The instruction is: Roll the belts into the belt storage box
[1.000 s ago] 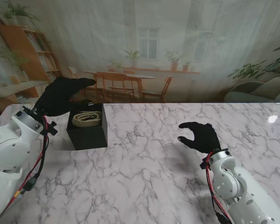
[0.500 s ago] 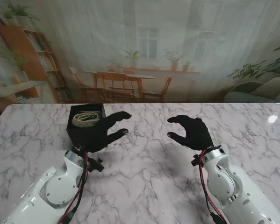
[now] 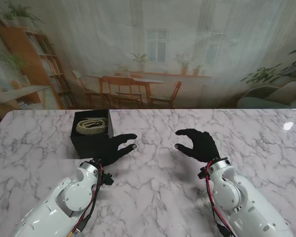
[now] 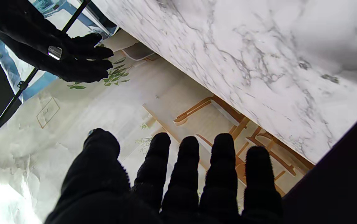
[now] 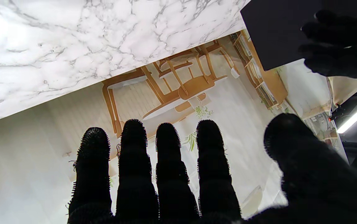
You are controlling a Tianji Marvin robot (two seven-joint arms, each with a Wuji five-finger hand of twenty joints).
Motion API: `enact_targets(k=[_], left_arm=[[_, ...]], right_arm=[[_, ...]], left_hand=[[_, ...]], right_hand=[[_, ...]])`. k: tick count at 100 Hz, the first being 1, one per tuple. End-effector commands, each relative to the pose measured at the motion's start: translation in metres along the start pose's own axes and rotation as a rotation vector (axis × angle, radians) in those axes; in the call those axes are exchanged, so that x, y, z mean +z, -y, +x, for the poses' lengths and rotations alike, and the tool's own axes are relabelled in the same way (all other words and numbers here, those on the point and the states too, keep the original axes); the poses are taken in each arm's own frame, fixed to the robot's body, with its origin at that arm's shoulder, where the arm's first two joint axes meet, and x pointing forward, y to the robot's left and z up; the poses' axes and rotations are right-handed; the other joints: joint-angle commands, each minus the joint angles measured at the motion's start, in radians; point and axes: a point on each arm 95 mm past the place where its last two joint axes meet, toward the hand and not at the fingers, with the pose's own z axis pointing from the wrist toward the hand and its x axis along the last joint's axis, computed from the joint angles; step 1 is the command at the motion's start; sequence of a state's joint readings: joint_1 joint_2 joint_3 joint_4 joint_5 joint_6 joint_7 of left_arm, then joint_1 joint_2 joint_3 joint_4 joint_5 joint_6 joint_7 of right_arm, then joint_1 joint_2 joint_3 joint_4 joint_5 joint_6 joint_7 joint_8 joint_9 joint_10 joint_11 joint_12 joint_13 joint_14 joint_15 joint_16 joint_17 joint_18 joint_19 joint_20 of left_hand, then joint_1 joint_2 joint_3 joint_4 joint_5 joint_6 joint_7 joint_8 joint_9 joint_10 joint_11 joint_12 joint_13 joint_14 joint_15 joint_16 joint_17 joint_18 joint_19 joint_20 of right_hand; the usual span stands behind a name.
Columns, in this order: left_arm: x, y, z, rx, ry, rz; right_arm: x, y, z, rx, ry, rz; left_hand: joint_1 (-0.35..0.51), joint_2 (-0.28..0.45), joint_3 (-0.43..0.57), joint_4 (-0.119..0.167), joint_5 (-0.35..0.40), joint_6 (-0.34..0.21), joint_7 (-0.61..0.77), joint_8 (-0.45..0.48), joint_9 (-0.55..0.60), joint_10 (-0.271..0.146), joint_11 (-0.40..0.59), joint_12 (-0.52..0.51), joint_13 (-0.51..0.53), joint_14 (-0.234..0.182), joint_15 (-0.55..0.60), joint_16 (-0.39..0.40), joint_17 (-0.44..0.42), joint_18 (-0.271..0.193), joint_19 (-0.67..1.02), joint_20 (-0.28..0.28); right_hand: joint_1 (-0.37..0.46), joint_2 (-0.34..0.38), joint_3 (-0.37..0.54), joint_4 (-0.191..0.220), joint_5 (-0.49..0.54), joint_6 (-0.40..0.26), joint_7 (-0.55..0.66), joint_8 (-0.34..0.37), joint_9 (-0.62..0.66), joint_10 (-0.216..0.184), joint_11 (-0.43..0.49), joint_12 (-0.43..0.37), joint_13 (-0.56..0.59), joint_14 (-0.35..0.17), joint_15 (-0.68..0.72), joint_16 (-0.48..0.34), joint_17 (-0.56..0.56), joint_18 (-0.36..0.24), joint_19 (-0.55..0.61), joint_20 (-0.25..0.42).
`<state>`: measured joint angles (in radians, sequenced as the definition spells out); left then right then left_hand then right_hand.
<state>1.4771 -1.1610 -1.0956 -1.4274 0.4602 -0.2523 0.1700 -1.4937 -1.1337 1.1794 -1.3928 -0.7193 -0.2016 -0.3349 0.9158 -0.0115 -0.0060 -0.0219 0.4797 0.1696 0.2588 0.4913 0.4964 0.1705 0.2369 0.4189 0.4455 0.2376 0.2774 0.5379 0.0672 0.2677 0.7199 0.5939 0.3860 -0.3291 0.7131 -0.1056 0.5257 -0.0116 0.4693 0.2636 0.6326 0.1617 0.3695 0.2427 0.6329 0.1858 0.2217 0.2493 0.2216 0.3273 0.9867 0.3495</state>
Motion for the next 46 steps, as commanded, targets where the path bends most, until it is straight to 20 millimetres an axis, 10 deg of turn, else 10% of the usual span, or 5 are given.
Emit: enact_targets(k=[1,46], left_arm=[[0.001,0.003,-0.008,-0.002,0.019,-0.013],[0.007,0.012,-0.022,0.047,0.037,-0.014]], right_arm=[[0.005,0.003,0.0,-0.001,-0.001,0.004],[0.014,0.001,-0.003,-0.008,-0.016,-0.006]], left_hand=[[-0.006,0.035,-0.019,0.013,-0.009,0.001,-0.024,-0.012,-0.043,0.007,-0.041,-0.049,-0.037,-0.005,-0.033,-0.025,-0.013,-0.018,-0.034,-0.026],[-0.005,0.042,-0.019,0.014,-0.013,0.008,-0.038,-0.016,-0.045,0.008,-0.043,-0.067,-0.049,-0.003,-0.033,-0.034,-0.023,-0.01,-0.042,-0.028]], right_hand=[[-0.045,0.037,-0.02,0.027,-0.021,-0.014,0.019,0.018,-0.022,-0.023,0.022,0.005,0.0,-0.023,-0.006,-0.005,-0.009,-0.01,0.016,0.0],[-0.044,0.04,-0.006,0.027,-0.023,-0.012,0.034,0.014,-0.02,-0.024,0.033,0.007,0.003,-0.022,-0.001,-0.002,-0.008,-0.012,0.021,-0.001]])
